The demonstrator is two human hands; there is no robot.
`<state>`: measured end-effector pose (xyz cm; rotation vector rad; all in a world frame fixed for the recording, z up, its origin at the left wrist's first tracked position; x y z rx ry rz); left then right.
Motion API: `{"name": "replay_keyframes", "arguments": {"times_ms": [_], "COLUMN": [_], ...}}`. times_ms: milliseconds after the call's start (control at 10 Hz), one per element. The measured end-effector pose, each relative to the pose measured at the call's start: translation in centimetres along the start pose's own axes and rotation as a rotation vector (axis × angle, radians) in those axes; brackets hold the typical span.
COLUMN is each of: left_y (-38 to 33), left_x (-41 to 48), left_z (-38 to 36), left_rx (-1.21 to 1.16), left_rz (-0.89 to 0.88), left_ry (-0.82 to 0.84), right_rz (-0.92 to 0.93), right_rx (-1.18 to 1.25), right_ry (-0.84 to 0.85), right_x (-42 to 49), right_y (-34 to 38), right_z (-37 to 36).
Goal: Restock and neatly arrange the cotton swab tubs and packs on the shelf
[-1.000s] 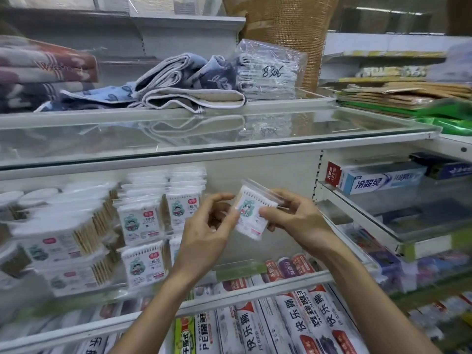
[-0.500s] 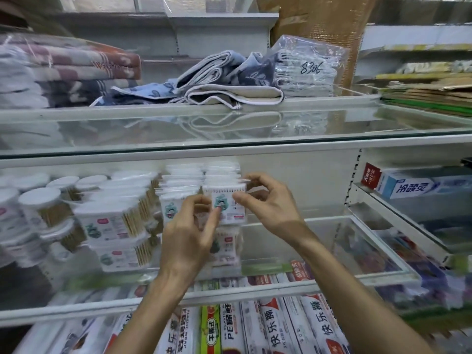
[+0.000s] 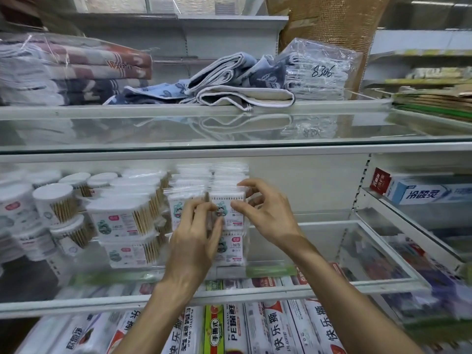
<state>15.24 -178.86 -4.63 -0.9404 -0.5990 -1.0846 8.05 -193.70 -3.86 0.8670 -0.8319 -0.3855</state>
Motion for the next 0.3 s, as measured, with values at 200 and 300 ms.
{"name": "replay_keyframes", "arguments": {"times_ms": [200, 300], "left_y": [0.2, 0.2], "left_x": [0.0, 0.2], "left_z": [0.0, 1.5], "left_rx": [-0.053, -0.091], "left_rz": [0.029, 0.091], "left_ry": [0.021, -0.061], "right_rz": [-0.022, -0.022], "right_rx": [0.047, 0.047], "right_ry": [0.001, -0.071], "right_x": [-0.5, -0.6], "right_y": [-0.1, 0.1], "right_z": [0.3, 1.2]}}
Point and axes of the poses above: each hand's wrist, its own x-axis towards the middle knuckle, its own z-axis out of the back of the hand, y = z × x, the point moved 10 cm from there along x, towards the middle knuckle, and after that the axes turned 2 degrees about -y, right-handed, at the moved point
